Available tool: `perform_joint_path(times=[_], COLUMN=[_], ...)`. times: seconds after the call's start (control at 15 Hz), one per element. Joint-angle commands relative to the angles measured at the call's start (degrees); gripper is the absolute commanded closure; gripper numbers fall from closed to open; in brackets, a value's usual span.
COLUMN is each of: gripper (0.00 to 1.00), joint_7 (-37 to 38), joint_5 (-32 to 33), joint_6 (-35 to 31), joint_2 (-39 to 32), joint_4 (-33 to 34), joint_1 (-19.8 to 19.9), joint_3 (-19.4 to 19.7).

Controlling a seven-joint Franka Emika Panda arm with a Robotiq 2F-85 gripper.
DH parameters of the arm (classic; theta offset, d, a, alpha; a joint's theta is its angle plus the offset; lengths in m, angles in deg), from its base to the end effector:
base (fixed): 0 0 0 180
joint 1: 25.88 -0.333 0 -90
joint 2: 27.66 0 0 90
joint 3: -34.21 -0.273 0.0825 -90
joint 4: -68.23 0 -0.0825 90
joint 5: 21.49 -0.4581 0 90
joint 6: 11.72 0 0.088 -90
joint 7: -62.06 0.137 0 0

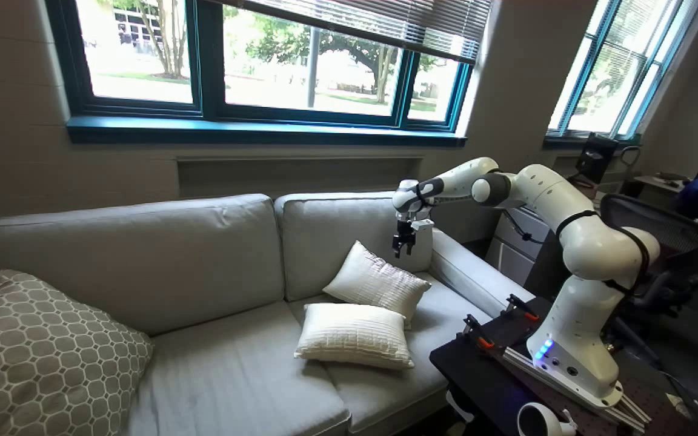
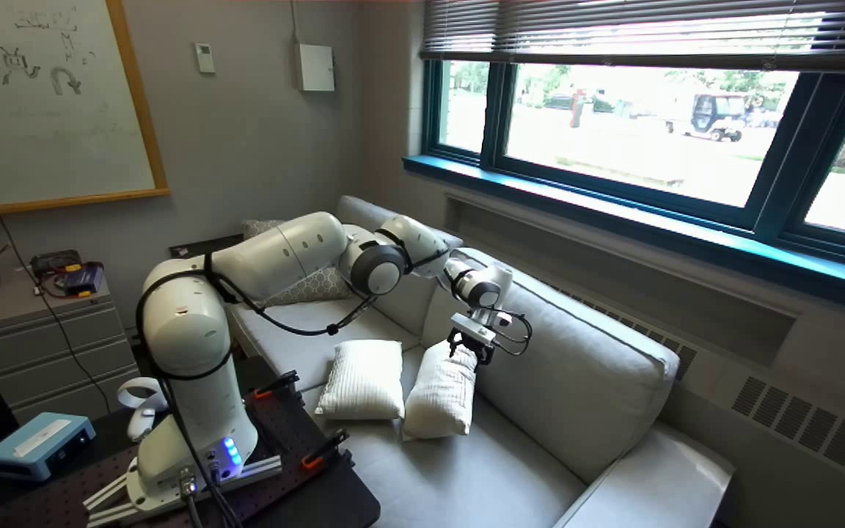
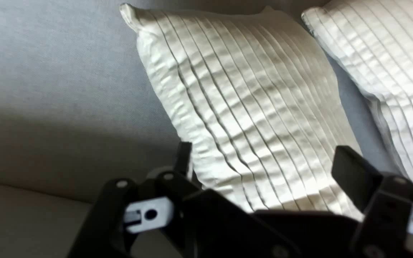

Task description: Move the small pillows to the right

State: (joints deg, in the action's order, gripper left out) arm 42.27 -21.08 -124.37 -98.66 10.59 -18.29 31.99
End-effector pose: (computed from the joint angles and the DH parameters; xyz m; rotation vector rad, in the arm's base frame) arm 0.7375 -0.0760 -0.0333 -3.0009 -0.3533 0.4019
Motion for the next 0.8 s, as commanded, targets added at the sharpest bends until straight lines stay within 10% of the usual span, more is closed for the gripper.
perform_joint_path(times=[0.0,0.4,0.47,0.73], gripper=[0.00,0.00,0.00,0.00], joint_7=[-8.87,-20.67,-22.05,-19.83], joint_5=[-0.64,-4.67,-6.07,-10.21], joint_6=[5.37,8.39,5.55,7.89], joint_2=[-9.14,-18.81,-13.49,-14.12], joint_4=[13.56,26.01,17.02,16.04], joint_1=[2.05,5.46,5.97,5.72], joint_3=[-2.58,-7.65,-7.44,-7.82])
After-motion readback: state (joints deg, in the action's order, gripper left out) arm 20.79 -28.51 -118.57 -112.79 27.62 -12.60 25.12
